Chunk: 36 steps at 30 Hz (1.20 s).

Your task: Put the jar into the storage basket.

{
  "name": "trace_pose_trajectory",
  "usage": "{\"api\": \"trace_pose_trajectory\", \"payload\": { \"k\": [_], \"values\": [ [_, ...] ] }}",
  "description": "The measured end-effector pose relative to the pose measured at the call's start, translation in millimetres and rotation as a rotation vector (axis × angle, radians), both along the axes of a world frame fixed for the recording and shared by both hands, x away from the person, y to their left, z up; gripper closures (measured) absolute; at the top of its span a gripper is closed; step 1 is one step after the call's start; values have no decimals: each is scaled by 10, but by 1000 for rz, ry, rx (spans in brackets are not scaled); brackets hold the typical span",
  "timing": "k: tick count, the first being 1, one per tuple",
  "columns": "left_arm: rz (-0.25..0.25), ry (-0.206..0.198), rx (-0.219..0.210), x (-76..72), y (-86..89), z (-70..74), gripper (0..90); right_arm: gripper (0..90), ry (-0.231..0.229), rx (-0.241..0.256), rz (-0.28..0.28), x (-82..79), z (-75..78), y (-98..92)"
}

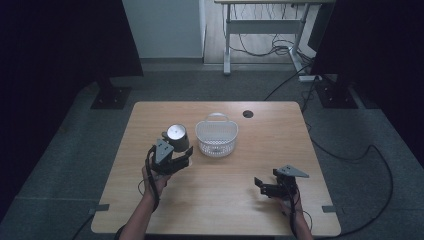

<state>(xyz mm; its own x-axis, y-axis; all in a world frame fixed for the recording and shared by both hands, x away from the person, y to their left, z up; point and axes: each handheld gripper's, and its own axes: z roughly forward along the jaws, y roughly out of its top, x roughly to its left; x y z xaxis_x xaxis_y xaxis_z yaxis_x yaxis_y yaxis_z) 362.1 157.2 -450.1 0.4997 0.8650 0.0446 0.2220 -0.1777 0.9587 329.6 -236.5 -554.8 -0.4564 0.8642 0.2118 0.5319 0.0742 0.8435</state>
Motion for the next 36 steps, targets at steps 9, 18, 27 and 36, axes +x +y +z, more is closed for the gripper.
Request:
{"api": "trace_pose_trajectory", "payload": {
  "k": [9,18,27,36],
  "values": [
    [5,-20,-7,68,-108,117,305,76,1,3,-2,1,0,-3],
    [44,-33,-32,168,-242,265,305,77,5,-3,6,3,0,7],
    [44,-38,-48,264,-367,346,304,77,5,3,6,4,0,-2],
    [74,-36,-60,350,-445,379,304,77,9,5,13,9,-2,0]
  ]
}}
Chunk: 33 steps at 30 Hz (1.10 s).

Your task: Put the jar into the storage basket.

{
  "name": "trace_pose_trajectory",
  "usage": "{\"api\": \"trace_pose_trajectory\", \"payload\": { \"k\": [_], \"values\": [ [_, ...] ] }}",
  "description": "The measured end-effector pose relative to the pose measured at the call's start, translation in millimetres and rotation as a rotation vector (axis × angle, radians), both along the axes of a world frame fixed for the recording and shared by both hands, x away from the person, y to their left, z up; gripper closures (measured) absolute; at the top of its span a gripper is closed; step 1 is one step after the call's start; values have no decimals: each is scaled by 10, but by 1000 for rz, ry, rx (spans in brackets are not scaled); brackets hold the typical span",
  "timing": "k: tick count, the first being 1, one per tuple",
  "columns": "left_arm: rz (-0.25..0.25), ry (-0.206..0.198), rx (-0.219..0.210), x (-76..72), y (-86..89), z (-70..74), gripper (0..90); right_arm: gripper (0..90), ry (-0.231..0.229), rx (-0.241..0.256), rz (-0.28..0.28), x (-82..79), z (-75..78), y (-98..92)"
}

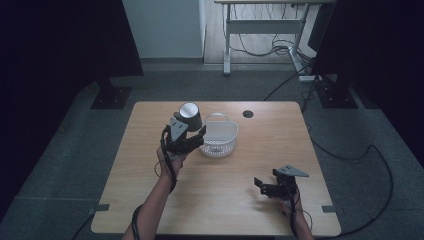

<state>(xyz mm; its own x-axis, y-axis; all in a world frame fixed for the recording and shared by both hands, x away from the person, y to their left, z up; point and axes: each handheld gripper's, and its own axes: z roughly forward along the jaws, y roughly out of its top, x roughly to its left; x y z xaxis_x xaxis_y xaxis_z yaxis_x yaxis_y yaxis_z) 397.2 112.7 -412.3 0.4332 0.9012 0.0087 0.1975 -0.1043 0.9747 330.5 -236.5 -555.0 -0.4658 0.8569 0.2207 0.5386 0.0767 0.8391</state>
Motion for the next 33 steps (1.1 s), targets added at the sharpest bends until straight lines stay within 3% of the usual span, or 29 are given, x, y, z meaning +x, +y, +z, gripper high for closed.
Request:
{"api": "trace_pose_trajectory", "payload": {
  "k": [11,33],
  "values": [
    [-14,0,0,105,-112,51,304,78,3,0,3,2,0,6],
    [-34,-9,32,266,-518,101,305,83,4,-3,15,7,-1,6]
  ]
}}
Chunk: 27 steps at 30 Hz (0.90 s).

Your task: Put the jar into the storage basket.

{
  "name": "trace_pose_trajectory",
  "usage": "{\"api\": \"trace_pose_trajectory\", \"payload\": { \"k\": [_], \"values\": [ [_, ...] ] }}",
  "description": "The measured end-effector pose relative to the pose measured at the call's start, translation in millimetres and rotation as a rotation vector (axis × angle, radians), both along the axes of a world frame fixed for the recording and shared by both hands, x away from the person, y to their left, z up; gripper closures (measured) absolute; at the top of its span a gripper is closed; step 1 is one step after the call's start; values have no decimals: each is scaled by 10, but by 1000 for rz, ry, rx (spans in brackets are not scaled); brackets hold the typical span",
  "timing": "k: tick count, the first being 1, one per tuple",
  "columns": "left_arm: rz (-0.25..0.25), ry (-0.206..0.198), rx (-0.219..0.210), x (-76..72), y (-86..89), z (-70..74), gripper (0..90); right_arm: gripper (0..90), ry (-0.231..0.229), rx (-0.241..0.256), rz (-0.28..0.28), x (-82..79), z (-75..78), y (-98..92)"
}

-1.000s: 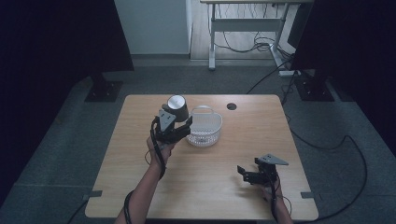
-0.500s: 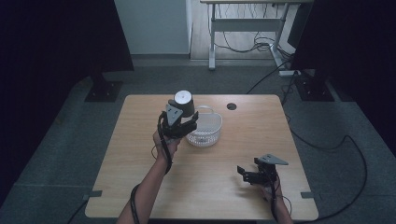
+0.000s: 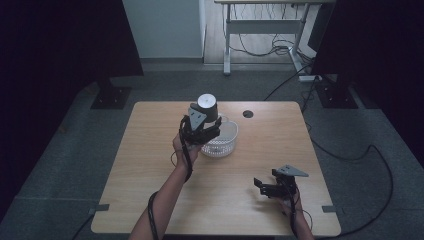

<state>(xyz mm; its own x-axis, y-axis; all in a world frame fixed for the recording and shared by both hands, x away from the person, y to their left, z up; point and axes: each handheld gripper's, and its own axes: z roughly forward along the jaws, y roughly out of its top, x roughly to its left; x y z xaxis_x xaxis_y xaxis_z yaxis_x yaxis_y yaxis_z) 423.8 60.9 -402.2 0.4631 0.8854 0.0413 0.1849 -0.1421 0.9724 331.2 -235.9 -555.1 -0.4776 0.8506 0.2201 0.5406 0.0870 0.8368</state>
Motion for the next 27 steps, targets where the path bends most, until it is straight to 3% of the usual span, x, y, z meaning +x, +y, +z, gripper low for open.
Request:
{"api": "trace_pose_trajectory", "payload": {
  "k": [12,16,27],
  "values": [
    [11,9,21,98,-191,-41,304,83,3,5,3,3,-1,-3],
    [49,-2,27,125,-250,-93,304,83,3,4,3,2,-1,-3],
    [55,38,47,208,-378,-265,304,83,2,0,8,2,-1,2]
  ]
}}
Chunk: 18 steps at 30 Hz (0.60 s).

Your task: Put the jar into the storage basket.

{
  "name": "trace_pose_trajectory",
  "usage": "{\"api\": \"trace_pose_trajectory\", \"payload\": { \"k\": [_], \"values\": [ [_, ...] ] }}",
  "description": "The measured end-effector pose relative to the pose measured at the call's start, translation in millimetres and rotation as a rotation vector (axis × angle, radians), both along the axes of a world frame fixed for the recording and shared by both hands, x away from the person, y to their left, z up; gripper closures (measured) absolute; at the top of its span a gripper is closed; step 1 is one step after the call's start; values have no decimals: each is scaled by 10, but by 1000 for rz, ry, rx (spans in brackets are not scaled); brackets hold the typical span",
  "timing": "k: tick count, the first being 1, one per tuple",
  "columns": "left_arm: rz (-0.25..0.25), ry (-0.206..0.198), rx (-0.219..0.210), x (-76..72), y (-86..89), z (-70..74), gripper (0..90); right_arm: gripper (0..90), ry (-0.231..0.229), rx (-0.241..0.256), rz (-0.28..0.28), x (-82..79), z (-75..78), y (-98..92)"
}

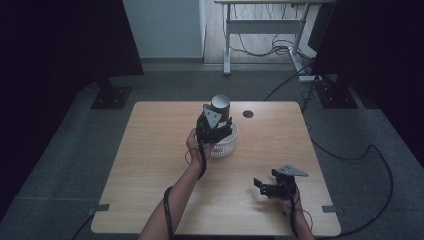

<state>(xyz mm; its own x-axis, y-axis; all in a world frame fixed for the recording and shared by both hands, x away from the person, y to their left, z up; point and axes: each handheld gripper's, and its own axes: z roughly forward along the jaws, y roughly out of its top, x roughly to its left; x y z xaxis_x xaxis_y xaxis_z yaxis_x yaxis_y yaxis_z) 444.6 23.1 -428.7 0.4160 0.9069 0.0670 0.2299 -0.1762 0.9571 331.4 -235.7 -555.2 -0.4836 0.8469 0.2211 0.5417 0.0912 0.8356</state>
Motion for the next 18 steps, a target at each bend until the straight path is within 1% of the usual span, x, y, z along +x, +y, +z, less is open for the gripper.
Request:
{"api": "trace_pose_trajectory", "payload": {
  "k": [7,12,18],
  "values": [
    [8,31,12,41,-39,-122,305,83,0,-2,1,0,0,2],
    [7,49,13,53,-73,-187,304,83,0,-1,3,0,0,1],
    [8,63,36,66,-121,-253,304,83,0,-2,4,-1,0,2]
  ]
}}
